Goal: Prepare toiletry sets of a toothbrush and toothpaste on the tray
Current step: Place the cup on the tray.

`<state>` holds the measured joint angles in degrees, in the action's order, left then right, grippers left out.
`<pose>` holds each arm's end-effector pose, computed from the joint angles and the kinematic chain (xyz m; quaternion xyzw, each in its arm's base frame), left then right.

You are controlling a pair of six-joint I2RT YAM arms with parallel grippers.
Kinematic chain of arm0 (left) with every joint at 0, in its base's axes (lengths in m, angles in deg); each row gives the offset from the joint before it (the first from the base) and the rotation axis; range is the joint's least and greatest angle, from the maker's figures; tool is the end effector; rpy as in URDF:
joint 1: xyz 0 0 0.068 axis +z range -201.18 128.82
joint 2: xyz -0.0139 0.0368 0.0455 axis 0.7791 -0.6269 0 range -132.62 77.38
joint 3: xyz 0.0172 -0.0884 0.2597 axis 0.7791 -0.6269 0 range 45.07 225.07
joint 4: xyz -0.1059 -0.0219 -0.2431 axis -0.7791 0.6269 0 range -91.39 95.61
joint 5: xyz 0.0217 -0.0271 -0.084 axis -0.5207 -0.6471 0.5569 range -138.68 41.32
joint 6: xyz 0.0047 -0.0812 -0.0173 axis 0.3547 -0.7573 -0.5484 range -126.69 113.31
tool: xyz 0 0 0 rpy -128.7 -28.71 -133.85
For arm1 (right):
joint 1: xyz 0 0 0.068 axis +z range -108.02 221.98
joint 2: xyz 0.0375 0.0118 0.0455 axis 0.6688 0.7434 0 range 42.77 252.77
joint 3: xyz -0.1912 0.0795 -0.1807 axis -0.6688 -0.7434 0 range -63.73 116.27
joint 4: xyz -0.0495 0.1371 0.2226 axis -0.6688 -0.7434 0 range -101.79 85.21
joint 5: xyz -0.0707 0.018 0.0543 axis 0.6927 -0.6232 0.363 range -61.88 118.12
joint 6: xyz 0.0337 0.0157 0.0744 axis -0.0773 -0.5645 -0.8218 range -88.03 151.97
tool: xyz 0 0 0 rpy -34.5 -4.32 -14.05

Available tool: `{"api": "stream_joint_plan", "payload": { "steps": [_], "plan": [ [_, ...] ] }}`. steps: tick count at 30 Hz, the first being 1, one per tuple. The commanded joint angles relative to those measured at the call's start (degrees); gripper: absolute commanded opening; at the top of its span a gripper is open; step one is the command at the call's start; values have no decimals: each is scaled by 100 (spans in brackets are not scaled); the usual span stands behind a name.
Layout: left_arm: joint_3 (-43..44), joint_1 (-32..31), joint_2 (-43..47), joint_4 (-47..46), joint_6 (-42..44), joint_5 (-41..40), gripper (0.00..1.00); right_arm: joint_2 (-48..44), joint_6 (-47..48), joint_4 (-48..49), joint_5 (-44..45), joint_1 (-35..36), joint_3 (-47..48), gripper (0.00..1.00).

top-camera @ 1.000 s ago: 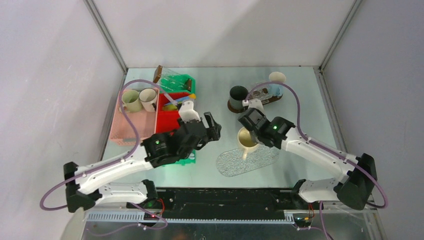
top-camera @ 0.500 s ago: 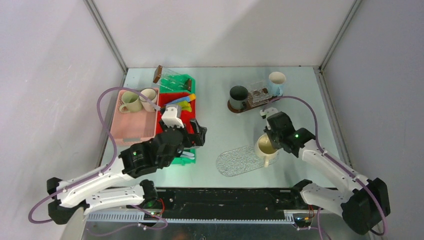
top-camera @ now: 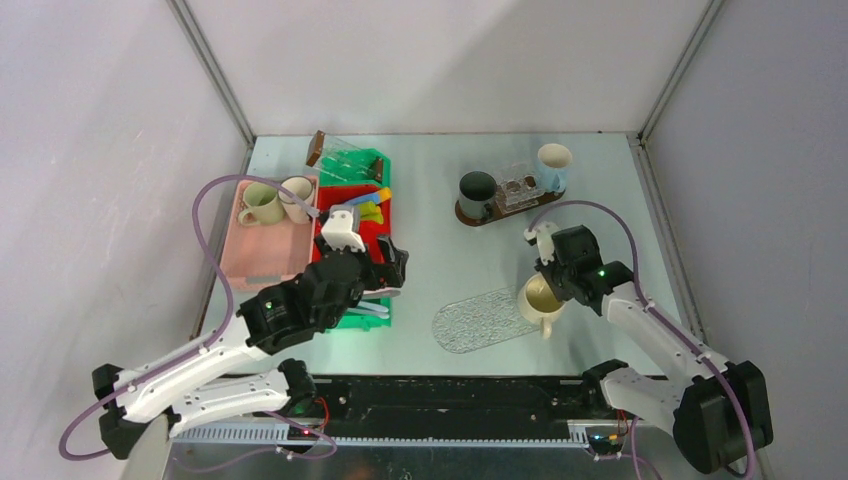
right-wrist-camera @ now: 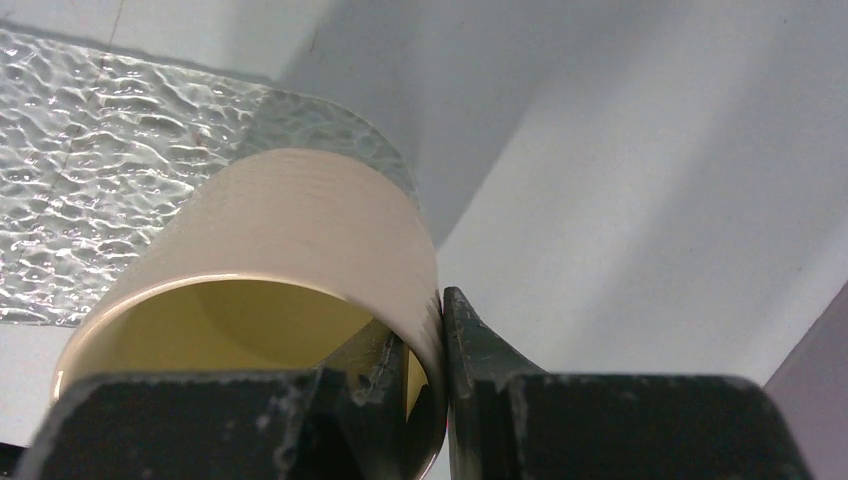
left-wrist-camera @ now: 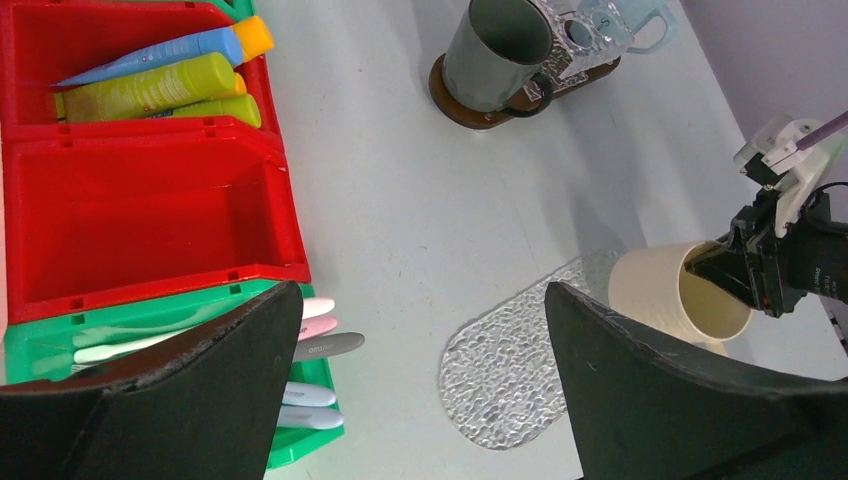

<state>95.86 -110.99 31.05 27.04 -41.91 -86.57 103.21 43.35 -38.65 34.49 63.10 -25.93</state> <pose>0.1395 -0.1511 0.3320 -0.0039 0.8126 -0.1962 0.5488 0.2110 0.0729 0.1821 -0.2522 0.9224 -0.0285 0.2912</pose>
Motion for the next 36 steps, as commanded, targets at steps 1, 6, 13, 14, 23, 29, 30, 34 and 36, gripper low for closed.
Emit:
{"api": "stream_joint_plan", "payload": {
  "steps": [1,6,13,14,23,29,30,34,36],
  "plan": [
    [-25,94,38,-231,266,82,97,42,568,598,-376,-32,104,0],
    [-78,139,89,-255,335,106,97,190,788,688,-423,-48,100,0],
    [-115,195,119,-309,446,136,97,268,1299,847,-790,-43,102,0],
    [-109,197,117,-310,464,139,97,269,1320,877,-836,-46,103,0],
    [-147,247,132,-335,496,120,97,314,1607,1071,-1030,-51,-16,2],
    [-141,268,85,-431,533,177,97,507,1744,1157,-1086,-49,-21,4],
    [-140,270,63,-449,542,188,97,523,1769,1159,-1095,-48,-19,4],
    [-141,277,6,-507,553,238,97,637,1772,1224,-1133,-47,-19,6],
    [-135,283,-17,-531,565,265,97,671,1774,1232,-1138,-47,-24,10]
  ]
}}
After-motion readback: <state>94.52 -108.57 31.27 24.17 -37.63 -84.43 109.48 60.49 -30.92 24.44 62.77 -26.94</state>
